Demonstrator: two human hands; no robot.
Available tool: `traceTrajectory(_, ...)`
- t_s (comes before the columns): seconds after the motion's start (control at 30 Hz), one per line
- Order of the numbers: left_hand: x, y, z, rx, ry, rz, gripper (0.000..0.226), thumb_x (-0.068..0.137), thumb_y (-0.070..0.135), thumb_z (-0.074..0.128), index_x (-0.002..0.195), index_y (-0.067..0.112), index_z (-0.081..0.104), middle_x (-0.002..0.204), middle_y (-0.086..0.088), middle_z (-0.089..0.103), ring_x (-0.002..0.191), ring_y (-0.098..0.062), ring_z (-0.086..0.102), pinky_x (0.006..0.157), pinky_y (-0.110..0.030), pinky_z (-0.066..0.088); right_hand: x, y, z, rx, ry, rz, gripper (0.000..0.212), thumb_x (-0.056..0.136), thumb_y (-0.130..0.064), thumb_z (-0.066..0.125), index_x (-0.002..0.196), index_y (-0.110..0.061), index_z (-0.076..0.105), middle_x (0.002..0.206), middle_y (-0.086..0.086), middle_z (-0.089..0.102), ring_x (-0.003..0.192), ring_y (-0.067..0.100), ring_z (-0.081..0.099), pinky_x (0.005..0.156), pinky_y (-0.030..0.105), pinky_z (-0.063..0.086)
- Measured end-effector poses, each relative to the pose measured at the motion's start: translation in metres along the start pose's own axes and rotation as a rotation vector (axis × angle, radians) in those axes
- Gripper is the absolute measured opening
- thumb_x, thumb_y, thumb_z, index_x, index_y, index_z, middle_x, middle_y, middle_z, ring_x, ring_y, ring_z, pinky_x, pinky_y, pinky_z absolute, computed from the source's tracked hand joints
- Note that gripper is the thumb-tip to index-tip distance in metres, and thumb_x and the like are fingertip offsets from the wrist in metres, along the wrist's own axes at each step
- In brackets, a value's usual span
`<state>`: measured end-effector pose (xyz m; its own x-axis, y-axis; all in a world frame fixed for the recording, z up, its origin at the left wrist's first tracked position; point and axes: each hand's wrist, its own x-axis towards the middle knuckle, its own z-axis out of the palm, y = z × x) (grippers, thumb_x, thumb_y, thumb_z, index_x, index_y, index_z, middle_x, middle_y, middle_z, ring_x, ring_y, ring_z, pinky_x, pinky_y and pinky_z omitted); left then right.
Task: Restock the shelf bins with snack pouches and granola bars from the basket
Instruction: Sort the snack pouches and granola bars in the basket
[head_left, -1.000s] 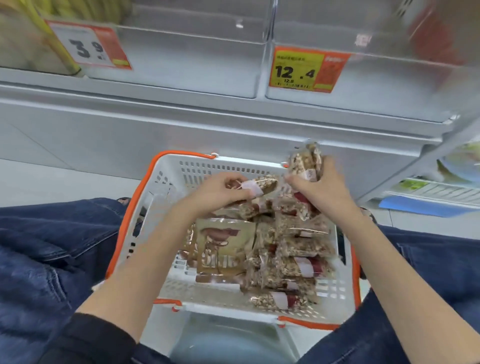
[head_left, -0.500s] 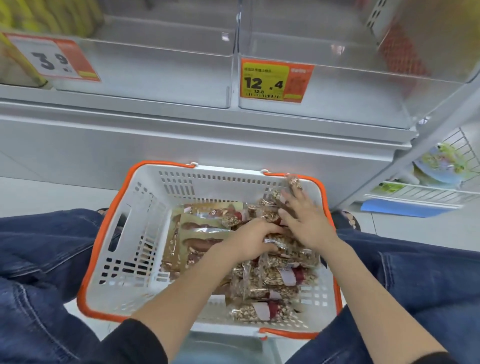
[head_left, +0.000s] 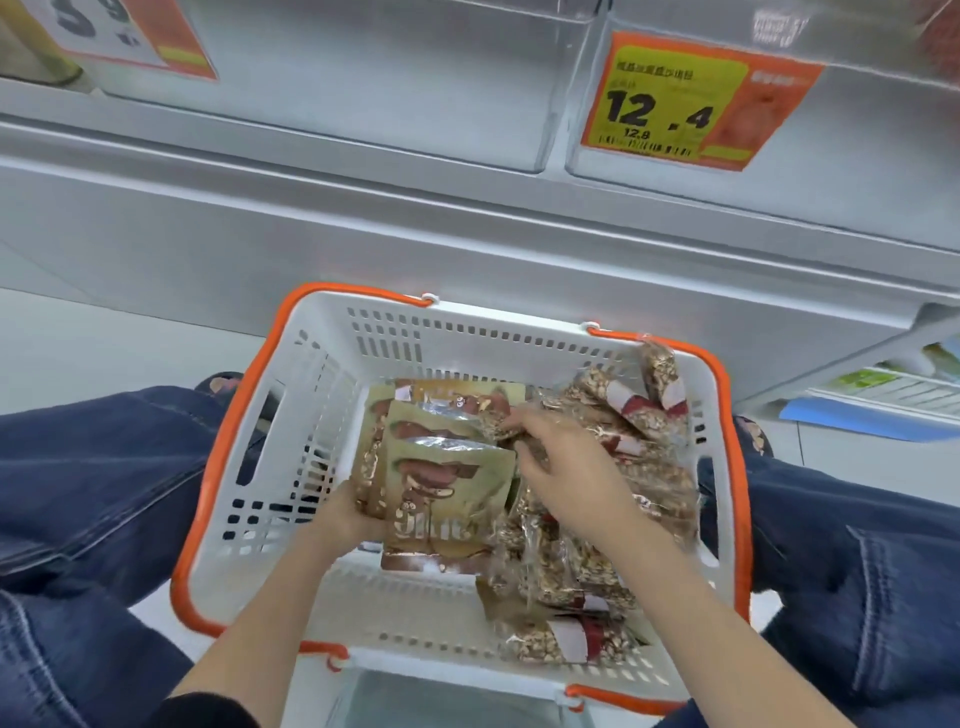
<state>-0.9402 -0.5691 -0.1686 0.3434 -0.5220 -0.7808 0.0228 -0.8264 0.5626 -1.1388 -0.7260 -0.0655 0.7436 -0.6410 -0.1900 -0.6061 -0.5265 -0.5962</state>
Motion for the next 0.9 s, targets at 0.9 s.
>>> traceTrajectory(0.9,0.02,-0.031,0.016,0.005,-0.107,-0.006,0.058,0.062,-0.008,0.081,0.111,0.009,0.055,0.097,-0.003,0.065,0.093,-0.019,0.06,0.068,-0.018,0.048,0.009,-0.016,0.029,-0.067,-0.198,0.015,0.025,0.097,-0.019,0.045,0.118,-0.025,0.058,0.082,-0.008,0.051,0.061,0.003,0.044,0.058,0.025,0.043)
